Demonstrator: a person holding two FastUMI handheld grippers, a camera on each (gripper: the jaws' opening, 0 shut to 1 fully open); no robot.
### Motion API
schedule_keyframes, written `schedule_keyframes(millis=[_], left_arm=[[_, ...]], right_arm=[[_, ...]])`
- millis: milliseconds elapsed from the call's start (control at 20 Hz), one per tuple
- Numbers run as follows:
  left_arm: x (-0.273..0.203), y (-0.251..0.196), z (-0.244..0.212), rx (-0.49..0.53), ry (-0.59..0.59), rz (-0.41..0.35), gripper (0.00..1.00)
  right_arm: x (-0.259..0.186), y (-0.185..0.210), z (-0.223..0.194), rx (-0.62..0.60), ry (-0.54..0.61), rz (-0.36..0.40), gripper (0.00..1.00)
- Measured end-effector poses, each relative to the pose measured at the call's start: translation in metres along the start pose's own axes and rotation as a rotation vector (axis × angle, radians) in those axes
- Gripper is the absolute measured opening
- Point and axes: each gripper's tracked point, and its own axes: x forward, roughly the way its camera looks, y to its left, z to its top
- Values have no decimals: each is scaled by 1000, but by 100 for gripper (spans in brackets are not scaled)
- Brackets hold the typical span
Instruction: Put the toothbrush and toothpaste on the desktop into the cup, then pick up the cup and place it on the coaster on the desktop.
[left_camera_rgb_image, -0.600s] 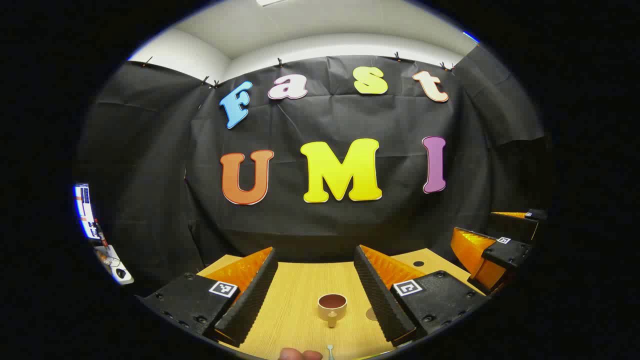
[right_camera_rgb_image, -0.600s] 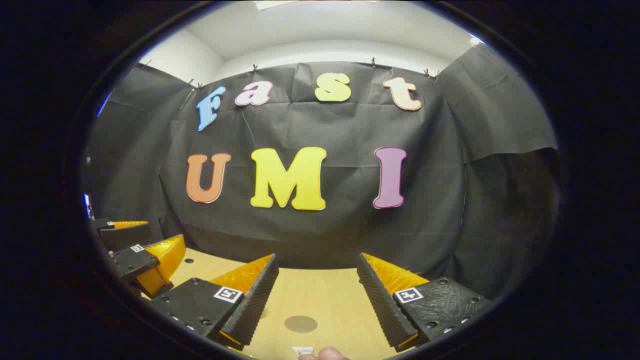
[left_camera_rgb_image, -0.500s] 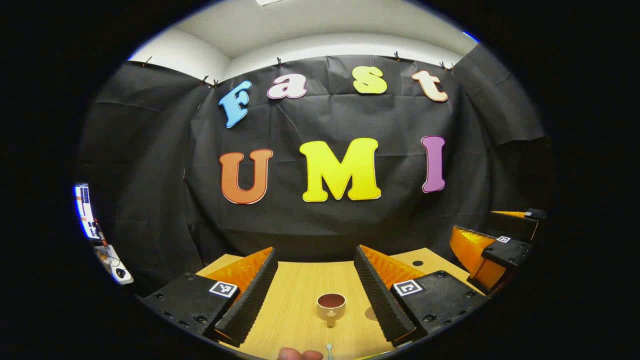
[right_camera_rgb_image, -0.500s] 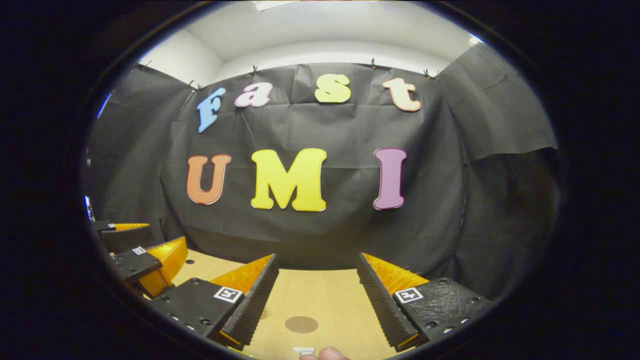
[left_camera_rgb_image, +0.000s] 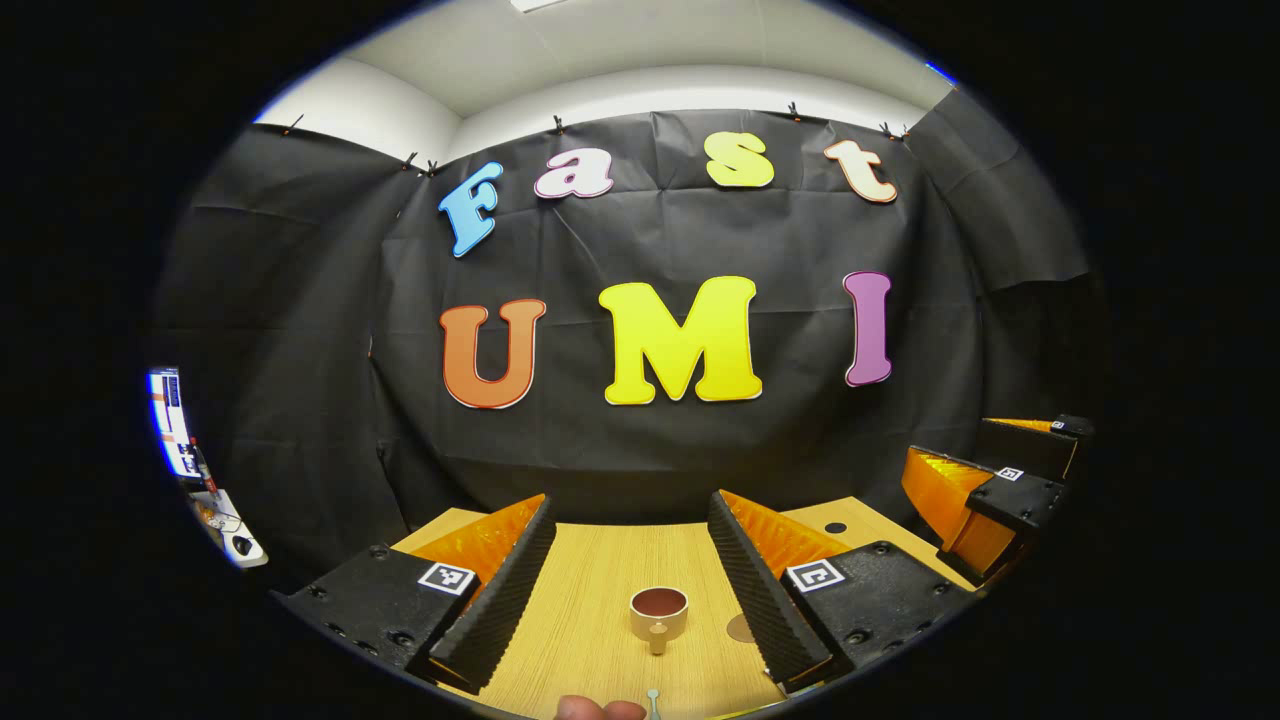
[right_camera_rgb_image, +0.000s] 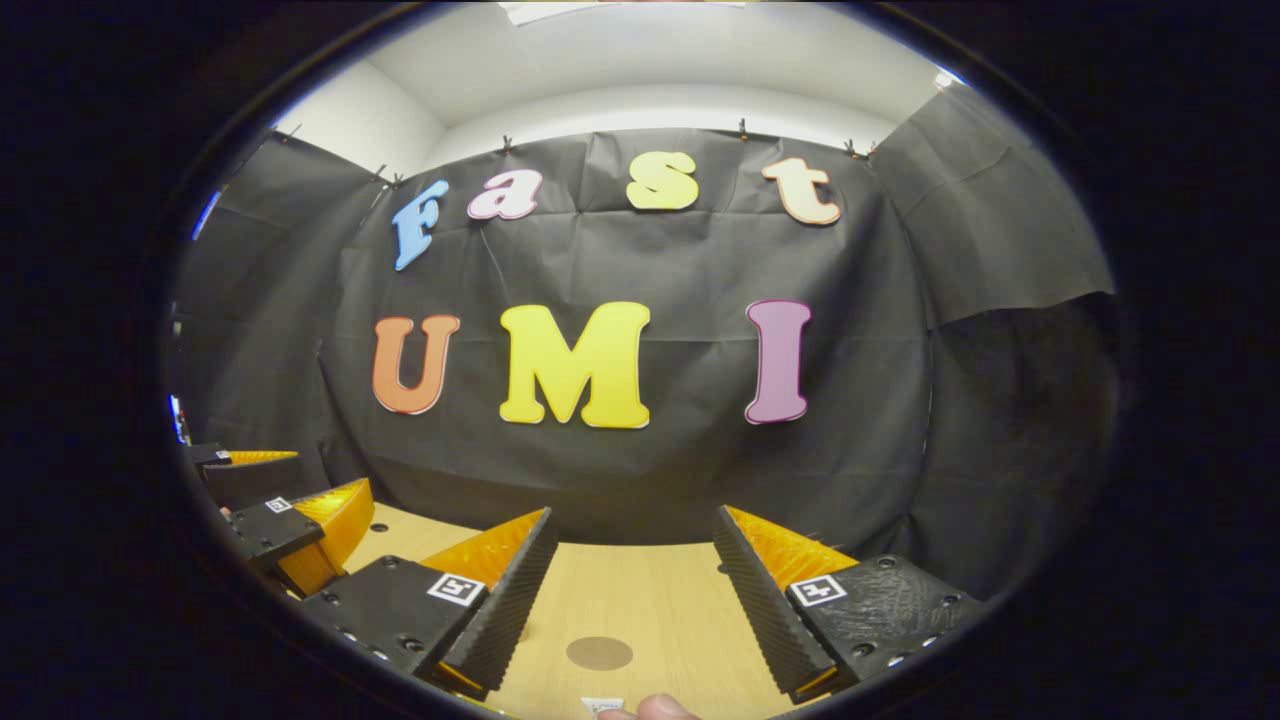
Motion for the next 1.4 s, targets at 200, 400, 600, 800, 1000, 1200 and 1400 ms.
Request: schedule_keyframes(millis=[200,400,600,800,1000,1200,1400], left_arm=[[3,-2,-4,-10,11,-2,96],[6,-2,-6,-14,17,-3,97],[8,-6,-12,-8,28,-13,97],[8,-10,-21,-3,52,-23,97],[5,-12,-38,6,98,-28,97],[-1,-17,-81,10,214,-47,97],[-21,-19,-132,3,367,-73,98]], right_arm=[[3,-1,0,-4,3,7,97],[6,-1,-5,-5,20,9,97],[10,-1,-14,-2,43,14,97],[10,-2,-26,2,75,18,95],[10,-9,-51,-14,134,14,94],[7,-14,-94,-40,254,37,97],[-4,-17,-142,-70,379,81,97]])
